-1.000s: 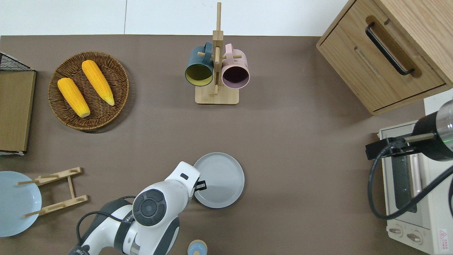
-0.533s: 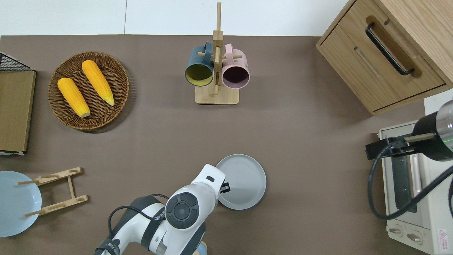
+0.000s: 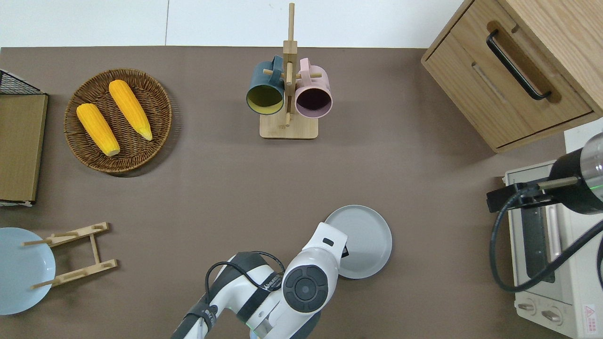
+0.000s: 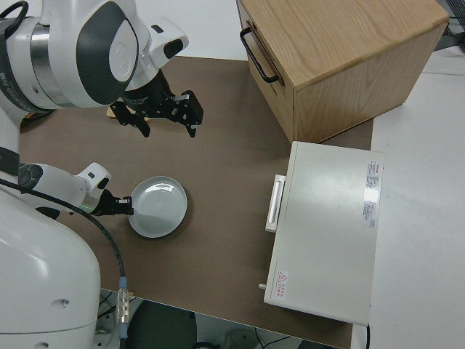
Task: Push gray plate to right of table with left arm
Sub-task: 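Push the gray plate across the table with the left gripper, away from the basket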
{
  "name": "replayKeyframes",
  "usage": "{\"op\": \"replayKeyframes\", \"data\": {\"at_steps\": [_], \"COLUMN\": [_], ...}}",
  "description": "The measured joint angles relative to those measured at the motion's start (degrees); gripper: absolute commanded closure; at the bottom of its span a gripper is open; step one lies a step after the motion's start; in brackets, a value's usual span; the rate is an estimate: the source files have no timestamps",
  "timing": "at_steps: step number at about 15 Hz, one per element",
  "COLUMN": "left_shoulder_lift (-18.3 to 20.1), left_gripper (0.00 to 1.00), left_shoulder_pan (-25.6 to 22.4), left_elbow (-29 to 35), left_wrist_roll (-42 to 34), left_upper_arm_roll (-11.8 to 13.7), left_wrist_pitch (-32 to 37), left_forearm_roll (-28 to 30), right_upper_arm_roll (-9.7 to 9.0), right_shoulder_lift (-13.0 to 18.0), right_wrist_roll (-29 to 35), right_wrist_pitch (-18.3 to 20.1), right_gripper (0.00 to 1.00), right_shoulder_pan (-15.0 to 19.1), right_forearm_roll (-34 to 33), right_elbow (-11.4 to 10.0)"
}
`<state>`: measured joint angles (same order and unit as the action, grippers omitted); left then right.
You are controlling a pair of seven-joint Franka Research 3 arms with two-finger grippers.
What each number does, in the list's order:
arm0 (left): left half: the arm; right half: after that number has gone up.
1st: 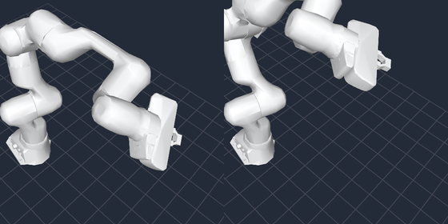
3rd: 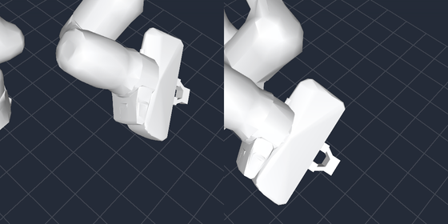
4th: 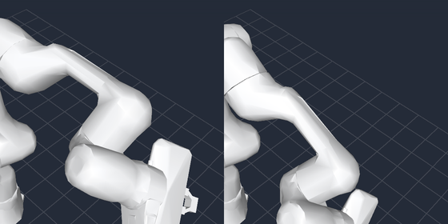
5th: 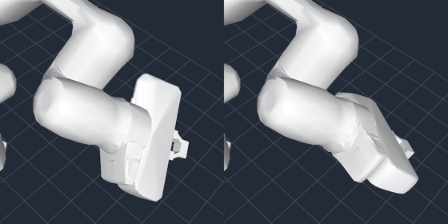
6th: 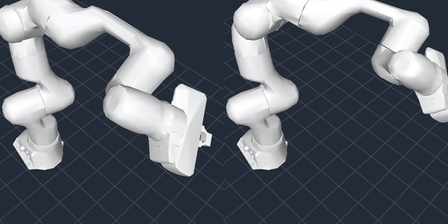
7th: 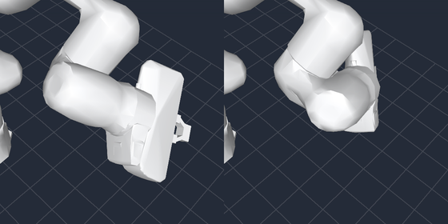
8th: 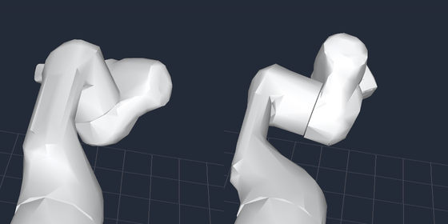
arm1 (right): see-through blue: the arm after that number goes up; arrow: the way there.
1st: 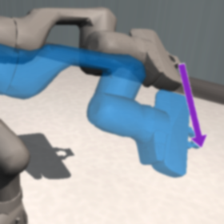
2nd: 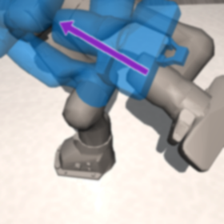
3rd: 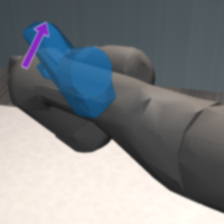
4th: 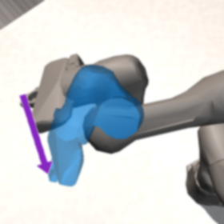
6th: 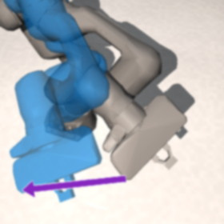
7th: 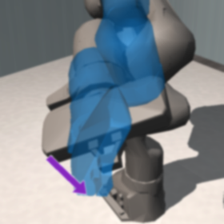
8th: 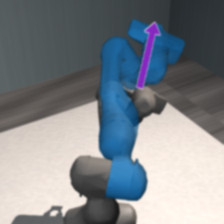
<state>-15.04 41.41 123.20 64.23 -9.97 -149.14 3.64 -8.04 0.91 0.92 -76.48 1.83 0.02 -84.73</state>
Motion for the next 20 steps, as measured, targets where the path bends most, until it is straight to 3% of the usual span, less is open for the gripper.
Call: {"op": "replayKeyframes", "data": {"at_steps": [3, 7, 8, 9, 10, 11, 12, 20], "left_shoulder_lift": [-1.26, -1.80, -1.90, -2.06, -2.24, -2.30, -2.31, -2.10], "left_gripper": [0.99, 0.89, 0.81, 0.65, 0.37, 0.26, 0.01, 0.01], "left_shoulder_pan": [0.41, 0.40, 0.39, 0.38, 0.35, 0.34, 0.31, 0.22], "left_elbow": [-1.72, -2.45, -2.54, -2.84, -3.47, -3.98, -4.68, -6.73], "left_wrist_roll": [0.51, 0.58, 0.64, 0.64, 0.69, 0.70, 0.71, -1.03], "left_upper_arm_roll": [-0.04, 0.03, 0.13, 0.22, 0.34, 0.41, 0.52, 1.06], "left_wrist_pitch": [0.06, 0.25, 0.25, 0.32, 0.93, 1.77, 3.01, 7.00], "left_forearm_roll": [-0.01, -0.02, -0.02, -0.02, -0.02, -0.02, -0.02, -0.29], "right_upper_arm_roll": [0.00, 0.00, 0.00, 0.00, 0.00, 0.00, 0.00, 0.00], "right_shoulder_lift": [0.00, 0.00, 0.00, 0.00, 0.00, 0.00, 0.00, 0.00], "right_wrist_roll": [0.00, 0.00, 0.00, 0.00, 0.00, 0.00, 0.00, 0.00], "right_wrist_pitch": [0.00, 0.00, 0.00, 0.00, 0.00, 0.00, 0.00, 0.00], "right_gripper": [0.017, 0.017, 0.017, 0.017, 0.017, 0.017, 0.017, 0.017], "right_shoulder_pan": [0.00, 0.00, 0.00, 0.00, 0.00, 0.00, 0.00, 0.00], "right_forearm_roll": [0.00, 0.00, 0.00, 0.00, 0.00, 0.00, 0.00, 0.00], "right_elbow": [0.00, 0.00, 0.00, 0.00, 0.00, 0.00, 0.00, 0.00]}}
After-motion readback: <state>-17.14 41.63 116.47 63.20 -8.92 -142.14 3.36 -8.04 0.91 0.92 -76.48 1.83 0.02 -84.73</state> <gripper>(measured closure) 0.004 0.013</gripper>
